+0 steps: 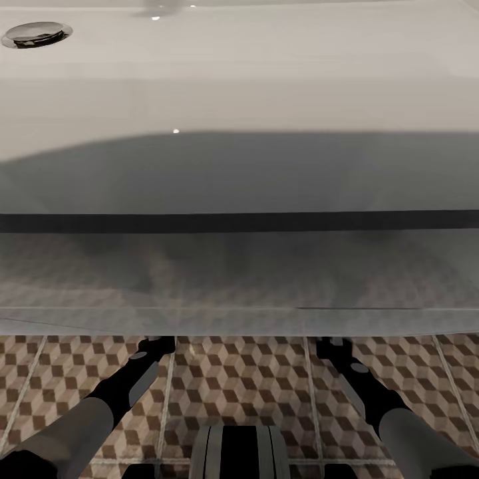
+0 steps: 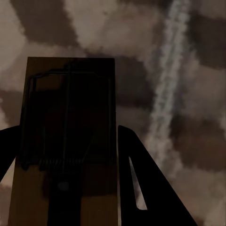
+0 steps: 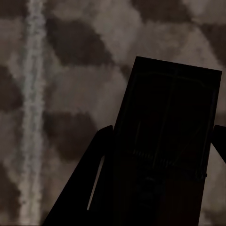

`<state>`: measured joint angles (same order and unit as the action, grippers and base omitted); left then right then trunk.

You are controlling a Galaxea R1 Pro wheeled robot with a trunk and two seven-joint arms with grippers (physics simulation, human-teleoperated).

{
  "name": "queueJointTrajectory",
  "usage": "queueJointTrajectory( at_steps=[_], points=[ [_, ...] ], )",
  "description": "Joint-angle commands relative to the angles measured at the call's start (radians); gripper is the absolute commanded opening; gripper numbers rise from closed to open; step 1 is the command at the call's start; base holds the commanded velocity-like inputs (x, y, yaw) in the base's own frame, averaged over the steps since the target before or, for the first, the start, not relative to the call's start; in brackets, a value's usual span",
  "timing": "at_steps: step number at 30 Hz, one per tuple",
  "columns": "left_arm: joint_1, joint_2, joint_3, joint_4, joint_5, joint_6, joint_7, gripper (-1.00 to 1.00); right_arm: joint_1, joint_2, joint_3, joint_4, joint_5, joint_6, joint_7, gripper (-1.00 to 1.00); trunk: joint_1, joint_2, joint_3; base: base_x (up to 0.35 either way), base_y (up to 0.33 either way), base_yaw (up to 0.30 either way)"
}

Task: Take the four mousetraps from the cabinet in the bathroom and place them on the bathroom floor. Make sure all four end up on the same floor surface, and ensure that at least two of them are either under or directly next to the same bathroom sink.

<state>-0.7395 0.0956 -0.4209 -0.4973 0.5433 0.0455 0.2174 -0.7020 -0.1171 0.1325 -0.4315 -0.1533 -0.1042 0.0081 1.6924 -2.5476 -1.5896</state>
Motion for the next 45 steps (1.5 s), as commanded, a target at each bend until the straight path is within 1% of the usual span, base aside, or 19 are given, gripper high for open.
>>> queueJointTrajectory(
  at_steps=[1,26,36,42,45],
  points=[
    [0.000,0.002,-0.009,-0.003,0.003,0.005,0.011,-1.00,-0.001,-0.001,0.005,0.002,-0.012,-0.005,0.004,-1.00,0.000,0.000,-0.001,0.000,0.000,0.000],
    [0.000,0.001,-0.009,-0.006,0.004,0.005,0.011,-1.00,-0.001,-0.001,0.004,0.003,-0.003,-0.007,0.004,-1.00,0.000,0.000,-0.001,0.000,0.000,0.000],
    [0.000,-0.007,-0.010,-0.005,0.004,0.005,0.011,-1.00,-0.001,-0.001,0.004,0.001,0.001,-0.011,0.008,-1.00,0.000,0.000,-0.001,0.000,0.000,0.000],
    [0.000,-0.007,-0.010,-0.006,0.003,0.005,0.011,-1.00,-0.001,-0.001,0.004,-0.003,0.001,-0.052,0.009,-1.00,0.000,0.000,-0.001,0.000,0.000,0.000],
    [0.000,-0.008,-0.010,-0.005,0.003,0.005,0.011,-1.00,-0.001,-0.001,0.004,-0.004,0.001,-0.060,0.009,-1.00,0.000,0.000,-0.001,0.000,0.000,0.000]
  ],
)
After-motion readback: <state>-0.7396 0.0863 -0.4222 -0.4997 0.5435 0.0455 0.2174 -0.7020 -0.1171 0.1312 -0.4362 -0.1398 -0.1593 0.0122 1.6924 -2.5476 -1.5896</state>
